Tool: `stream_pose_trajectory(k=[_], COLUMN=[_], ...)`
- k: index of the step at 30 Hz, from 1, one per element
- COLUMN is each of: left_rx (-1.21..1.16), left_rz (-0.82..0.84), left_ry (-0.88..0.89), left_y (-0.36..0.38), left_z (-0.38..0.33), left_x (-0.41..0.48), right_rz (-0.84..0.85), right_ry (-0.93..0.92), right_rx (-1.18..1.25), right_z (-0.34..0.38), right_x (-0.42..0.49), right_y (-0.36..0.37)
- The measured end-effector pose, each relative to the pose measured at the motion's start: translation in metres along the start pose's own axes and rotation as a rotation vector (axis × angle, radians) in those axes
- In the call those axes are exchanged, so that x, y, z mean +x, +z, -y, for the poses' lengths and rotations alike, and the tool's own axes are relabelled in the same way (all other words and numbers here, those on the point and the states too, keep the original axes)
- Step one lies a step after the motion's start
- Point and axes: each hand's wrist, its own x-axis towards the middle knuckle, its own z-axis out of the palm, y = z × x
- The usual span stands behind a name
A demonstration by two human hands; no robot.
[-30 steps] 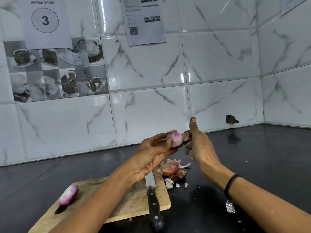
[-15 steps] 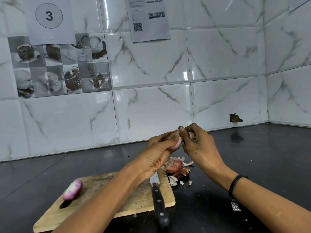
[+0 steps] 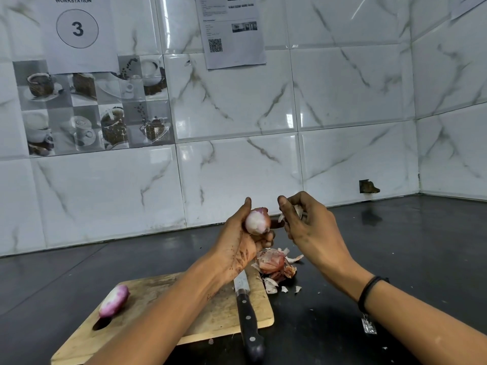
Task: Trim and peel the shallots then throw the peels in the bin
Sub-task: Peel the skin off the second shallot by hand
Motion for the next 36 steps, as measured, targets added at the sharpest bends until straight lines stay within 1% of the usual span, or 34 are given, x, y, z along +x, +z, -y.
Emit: stream_pose_trajectory(k=[4, 7, 9, 12, 14, 18, 22, 24, 29, 36], left_rx=[0.012, 0.031, 0.083, 0.17, 0.236, 0.367, 0.363, 0.356, 0.377, 0.406], left_rz=[-0.002, -0.012, -0.023, -0.038, -0.041, -0.049, -0.052, -0.042, -0.004, 0.009], left_ry=[-0.012, -0.037, -0.037, -0.035, -0.046, -0.023, 0.005, 0.021, 0.033, 0.002], left_y=[-0.003, -0.002, -0.002, -0.002, -0.003, -0.005, -0.006, -0.006, -0.004, -0.002], left_z=[-0.001, 0.0, 0.0, 0.0, -0.003, -0.007, -0.009, -0.011, -0.013, -0.012], left_x=[0.001, 0.001, 0.0, -0.003, -0.006, -0.01, -0.013, -0.014, -0.015, -0.019], right_rz=[0.005, 0.045, 0.077, 0.083, 0.086, 0.183, 0.278, 0.286, 0.243, 0.239], right_ry=[-0.013, -0.021, -0.031, -0.047, -0.102, -0.235, -0.363, -0.408, -0.413, -0.405], right_rx=[-0.084, -0.3, -0.366, -0.31, -0.23, -0.121, -0.231, -0.269, -0.222, -0.209], right_z=[-0.002, -0.006, -0.007, -0.003, 0.003, 0.017, 0.017, 0.015, 0.015, 0.016], right_x=[0.0, 0.0, 0.0, 0.0, -0.002, -0.007, -0.007, -0.007, -0.009, -0.01], right_y=[0.0, -0.001, -0.001, -0.001, -0.002, -0.002, 0.0, 0.003, 0.003, 0.003])
